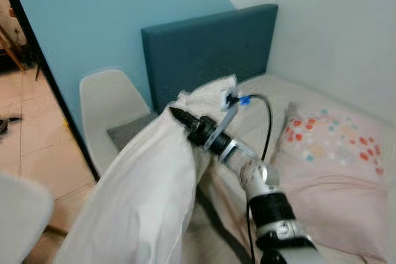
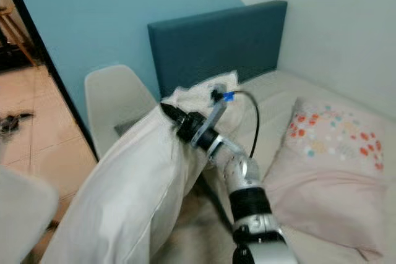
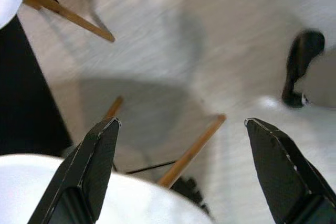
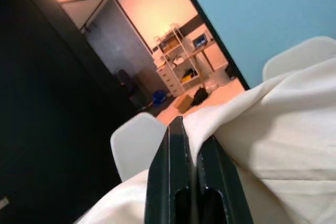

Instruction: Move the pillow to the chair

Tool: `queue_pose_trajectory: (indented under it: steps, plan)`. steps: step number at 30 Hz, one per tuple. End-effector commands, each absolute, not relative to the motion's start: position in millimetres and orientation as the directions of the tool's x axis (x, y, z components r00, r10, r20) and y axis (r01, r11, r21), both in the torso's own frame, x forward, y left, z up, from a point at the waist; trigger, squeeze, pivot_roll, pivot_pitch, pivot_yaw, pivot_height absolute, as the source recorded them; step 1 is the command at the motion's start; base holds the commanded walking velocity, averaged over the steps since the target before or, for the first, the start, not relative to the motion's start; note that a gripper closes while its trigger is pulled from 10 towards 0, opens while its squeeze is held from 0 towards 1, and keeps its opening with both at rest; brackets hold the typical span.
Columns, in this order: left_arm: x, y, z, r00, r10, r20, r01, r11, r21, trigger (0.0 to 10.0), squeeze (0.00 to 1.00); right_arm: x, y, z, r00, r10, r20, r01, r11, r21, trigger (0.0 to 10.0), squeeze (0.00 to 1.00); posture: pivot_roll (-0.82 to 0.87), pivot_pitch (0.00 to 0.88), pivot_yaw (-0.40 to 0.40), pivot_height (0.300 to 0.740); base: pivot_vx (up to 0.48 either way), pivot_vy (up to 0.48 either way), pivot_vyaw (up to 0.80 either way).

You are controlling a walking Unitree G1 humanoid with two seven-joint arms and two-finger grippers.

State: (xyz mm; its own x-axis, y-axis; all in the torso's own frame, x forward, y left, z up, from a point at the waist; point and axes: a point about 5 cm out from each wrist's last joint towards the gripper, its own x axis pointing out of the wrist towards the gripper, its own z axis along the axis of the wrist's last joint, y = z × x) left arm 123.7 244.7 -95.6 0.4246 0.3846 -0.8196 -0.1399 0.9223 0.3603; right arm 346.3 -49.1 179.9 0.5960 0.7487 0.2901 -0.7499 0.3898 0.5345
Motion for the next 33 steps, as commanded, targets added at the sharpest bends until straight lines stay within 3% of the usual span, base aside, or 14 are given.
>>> queue_pose_trajectory:
  steps: [1, 4, 16, 24, 33]
  plan:
    - [129, 248, -93, 0.447, 0.391, -0.805, -0.195, 0.92, 0.339, 10.0, 0.0, 345, -42, 198, 0.565, 0.732, 0.381, -0.787, 0.34, 0.514, 0.0, 0.0, -0.03, 0.032, 0.008, 0.74, 0.0, 0.0, 0.76]
    - [144, 259, -83, 0.495, 0.425, -0.758, -0.279, 0.904, 0.324, 10.0, 0.0, 346, -45, 198, 0.576, 0.724, 0.379, -0.781, 0.351, 0.516, 0.0, 0.0, -0.02, 0.039, 0.003, 0.74, 0.0, 0.0, 0.76]
    - [206, 271, -45, 0.691, 0.441, -0.573, -0.307, 0.896, 0.32, 10.0, 0.0, 348, -45, 202, 0.581, 0.716, 0.387, -0.781, 0.357, 0.512, 0.0, 0.0, -0.02, 0.028, 0.006, 0.74, 0.0, 0.0, 0.76]
    - [234, 265, -26, 0.76, 0.45, -0.47, -0.328, 0.889, 0.321, 10.0, 0.0, 348, -45, 203, 0.581, 0.717, 0.385, -0.787, 0.373, 0.491, 0.0, 0.0, -0.02, 0.014, 0.009, 0.74, 0.0, 0.0, 0.76]
    - [257, 264, -5, 0.805, 0.459, -0.376, -0.357, 0.881, 0.311, 10.0, 0.0, 347, -39, 205, 0.562, 0.731, 0.386, -0.803, 0.372, 0.466, 0.0, 0.0, -0.01, 0.005, 0.01, 0.74, 0.284, 0.0, 0.76]
